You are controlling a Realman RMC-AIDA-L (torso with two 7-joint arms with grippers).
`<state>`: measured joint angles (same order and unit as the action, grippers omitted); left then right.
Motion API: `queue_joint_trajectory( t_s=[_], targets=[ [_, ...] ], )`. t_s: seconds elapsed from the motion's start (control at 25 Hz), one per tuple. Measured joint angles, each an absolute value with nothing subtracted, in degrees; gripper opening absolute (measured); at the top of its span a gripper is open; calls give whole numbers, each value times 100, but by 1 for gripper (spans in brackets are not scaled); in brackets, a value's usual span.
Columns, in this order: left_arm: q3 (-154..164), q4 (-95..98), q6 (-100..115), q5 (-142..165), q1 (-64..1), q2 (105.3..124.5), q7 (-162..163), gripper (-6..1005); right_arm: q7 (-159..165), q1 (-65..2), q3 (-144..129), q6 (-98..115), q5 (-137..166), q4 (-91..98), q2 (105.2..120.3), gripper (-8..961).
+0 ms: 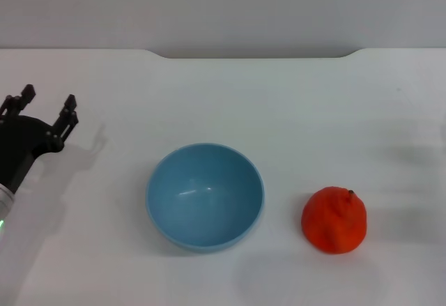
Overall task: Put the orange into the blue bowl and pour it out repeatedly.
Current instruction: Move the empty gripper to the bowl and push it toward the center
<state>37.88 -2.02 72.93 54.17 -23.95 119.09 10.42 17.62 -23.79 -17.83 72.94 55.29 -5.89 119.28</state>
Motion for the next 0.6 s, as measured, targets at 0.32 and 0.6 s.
queue_joint_trajectory(
  t_s=[0.32,0.6],
  targets=[
    [3538,-290,7332,5452,-2400,11909,1045,682,1766,-2373,-1769,7291,5529,-589,11927,467],
    [3583,-206,7809,5776,-2410,11900,2037,682,1767,-2362,-1759,7291,5528,-597,11926,468]
  ],
)
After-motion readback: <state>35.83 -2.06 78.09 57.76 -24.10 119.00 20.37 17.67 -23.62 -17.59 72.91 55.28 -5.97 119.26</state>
